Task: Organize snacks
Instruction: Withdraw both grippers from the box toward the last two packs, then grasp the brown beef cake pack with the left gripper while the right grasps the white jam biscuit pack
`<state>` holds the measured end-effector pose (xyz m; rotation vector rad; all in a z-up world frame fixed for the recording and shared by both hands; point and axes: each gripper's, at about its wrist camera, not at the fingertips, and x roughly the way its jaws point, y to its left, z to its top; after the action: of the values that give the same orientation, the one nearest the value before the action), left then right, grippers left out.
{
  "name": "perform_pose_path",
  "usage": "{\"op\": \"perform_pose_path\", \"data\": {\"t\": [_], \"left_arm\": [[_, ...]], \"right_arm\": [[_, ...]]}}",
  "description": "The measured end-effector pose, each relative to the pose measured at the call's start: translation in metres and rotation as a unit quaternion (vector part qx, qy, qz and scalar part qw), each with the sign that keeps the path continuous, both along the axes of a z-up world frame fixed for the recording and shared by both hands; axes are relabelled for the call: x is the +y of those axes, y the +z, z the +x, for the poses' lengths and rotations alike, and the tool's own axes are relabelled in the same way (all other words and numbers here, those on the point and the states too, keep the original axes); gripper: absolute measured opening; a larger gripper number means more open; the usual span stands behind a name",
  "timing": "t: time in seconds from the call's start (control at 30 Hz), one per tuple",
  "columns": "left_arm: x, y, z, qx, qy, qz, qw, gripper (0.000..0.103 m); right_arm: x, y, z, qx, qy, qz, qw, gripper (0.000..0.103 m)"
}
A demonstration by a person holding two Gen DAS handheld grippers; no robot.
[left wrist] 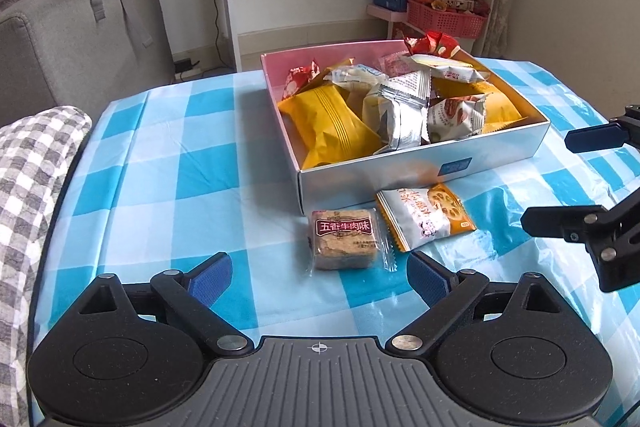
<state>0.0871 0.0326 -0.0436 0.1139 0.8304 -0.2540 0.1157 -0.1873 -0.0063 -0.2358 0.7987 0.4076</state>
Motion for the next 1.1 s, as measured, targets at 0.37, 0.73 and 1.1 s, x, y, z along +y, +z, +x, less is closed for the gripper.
{"op": "perform_pose_path", "data": {"t": [0.37,0.73,1.1], "left_arm": [[-0.011,-0.014,0.020,0.007,-0.003,-0.016,0.9998,0.062],[-0.008,-0.012,0.022,0.032,0.020,-0.013,0.9992,0.039],[0.027,-0.007,0.018,0.055,0.062,0.009,0.9965,0.040]], "right_arm": [[0.014,-0.017,0.003,0.009,0.059,-0.012,0.998,0.096],[0.028,-0.037,0.023,0.042,0.054,0.012,0.998,0.077],[0.052,-0.034,0.011,0.071,0.120,0.036,0.990,0.060]]}}
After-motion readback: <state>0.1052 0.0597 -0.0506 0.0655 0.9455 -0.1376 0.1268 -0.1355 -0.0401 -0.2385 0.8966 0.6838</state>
